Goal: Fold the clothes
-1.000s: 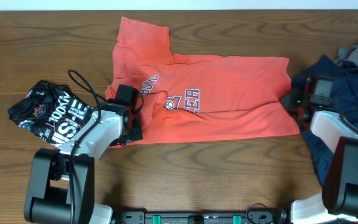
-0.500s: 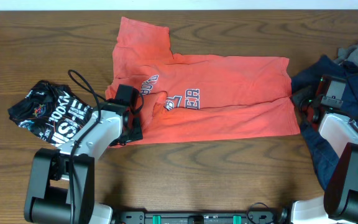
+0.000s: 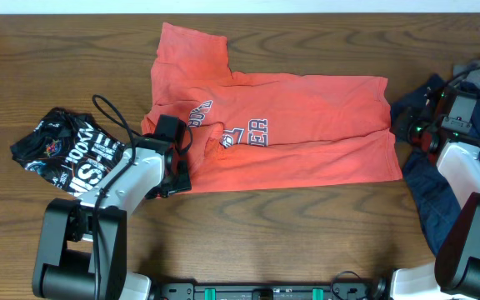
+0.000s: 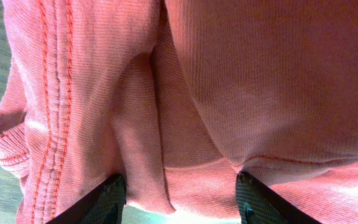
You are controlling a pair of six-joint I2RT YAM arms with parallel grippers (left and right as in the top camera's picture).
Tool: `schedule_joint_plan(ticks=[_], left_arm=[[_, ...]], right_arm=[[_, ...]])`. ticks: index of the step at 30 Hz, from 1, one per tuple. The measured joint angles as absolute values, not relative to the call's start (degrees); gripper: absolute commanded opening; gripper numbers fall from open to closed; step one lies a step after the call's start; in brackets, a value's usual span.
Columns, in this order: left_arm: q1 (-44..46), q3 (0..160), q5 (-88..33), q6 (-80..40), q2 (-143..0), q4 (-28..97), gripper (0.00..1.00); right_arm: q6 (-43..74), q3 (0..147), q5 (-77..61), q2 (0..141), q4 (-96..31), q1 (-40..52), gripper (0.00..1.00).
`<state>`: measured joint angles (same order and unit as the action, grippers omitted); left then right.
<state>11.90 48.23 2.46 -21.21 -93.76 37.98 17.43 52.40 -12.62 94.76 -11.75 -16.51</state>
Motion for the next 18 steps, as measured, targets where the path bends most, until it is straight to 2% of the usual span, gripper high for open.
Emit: schedule_joint_plan(ticks=[7, 18], left_arm=[[11.9, 48.23, 2.44, -21.21, -93.76, 37.91, 0.59], [11.88, 48.23, 2.33, -21.21, -93.76, 37.85, 0.59]], right_arm=[[11.6, 52.45, -10.02, 95.85, -10.83, -16.6, 0.01], [7.31, 52.45, -7.46, 105.93, -3.55, -16.6, 0.01]])
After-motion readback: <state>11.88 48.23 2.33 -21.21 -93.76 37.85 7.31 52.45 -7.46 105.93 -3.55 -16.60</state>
